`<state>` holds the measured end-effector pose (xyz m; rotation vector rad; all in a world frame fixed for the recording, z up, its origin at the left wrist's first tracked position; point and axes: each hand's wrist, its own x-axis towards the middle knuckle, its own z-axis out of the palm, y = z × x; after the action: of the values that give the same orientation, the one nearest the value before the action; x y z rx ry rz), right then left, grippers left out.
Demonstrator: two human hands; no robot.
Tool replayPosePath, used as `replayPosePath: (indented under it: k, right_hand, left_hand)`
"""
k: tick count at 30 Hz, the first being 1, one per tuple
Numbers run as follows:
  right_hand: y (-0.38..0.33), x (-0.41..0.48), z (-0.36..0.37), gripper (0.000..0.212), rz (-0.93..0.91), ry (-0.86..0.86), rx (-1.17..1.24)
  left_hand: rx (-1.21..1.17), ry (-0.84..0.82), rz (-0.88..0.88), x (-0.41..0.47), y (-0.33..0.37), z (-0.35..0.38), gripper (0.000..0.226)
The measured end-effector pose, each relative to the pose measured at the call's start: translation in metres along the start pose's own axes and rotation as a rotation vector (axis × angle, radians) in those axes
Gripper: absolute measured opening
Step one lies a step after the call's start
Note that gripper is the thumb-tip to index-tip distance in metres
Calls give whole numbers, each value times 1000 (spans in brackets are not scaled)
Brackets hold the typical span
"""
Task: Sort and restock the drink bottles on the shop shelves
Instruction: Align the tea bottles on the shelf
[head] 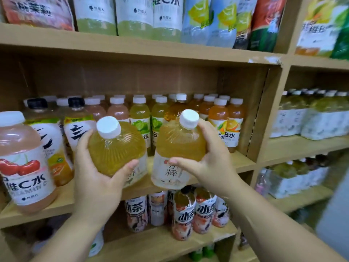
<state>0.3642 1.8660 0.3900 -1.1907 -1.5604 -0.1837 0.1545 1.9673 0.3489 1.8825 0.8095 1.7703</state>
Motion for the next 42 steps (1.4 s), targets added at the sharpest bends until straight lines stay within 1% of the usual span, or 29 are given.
replayPosePath:
  k: [3,6,10,12,15,18,19,22,27,29,34,36,39,42]
  right_hand:
    - [-6,-7,-27,76,93,89,98]
    - [-3,-17,-58,76,211,165,224]
    - [21,-39,-110,74,294,253,327]
    - [37,-51,-143,71,303,281,336]
    - [65,-69,-200,65,308,283,321]
    - [102,-87,-258,69,340,292,317]
    - [115,-93,-276,70,357,306,327]
    - [150,-107,-321,72,388,335,358]
    - [189,-102,-383,74,416,313,328]
    - [204,-99,-400,73,427,303,323]
    - [236,-87,-421,75,444,319,333]
    - [247,-80,-422,75,443,323,334]
    - [260,-66,-421,69,442,331,337]
    - [274,-48,-417,69,444,346,339]
  left_hand:
    - [-73,-24,45,-8,21,15,88]
    - [-241,-78,12,-16,41,41,82]
    - [-333,-198,-50,-35,73,92,85]
    - [-356,-246,-71,-48,89,125,78]
    - [-379,-268,-86,-70,114,181,79]
    - [-390,-287,-87,-89,142,241,77]
    - [-384,-304,-78,-94,151,261,80]
    - [-369,-362,-66,-107,178,315,78]
    - [-346,-401,-122,-107,202,387,74]
    - [-326,-388,-133,-99,205,412,74]
    - [-297,-315,-149,-71,197,461,63]
    - [-307,-293,-176,-60,187,474,61]
    - [-335,-260,-209,-49,174,489,62]
    - [-346,-256,-225,-41,163,498,63]
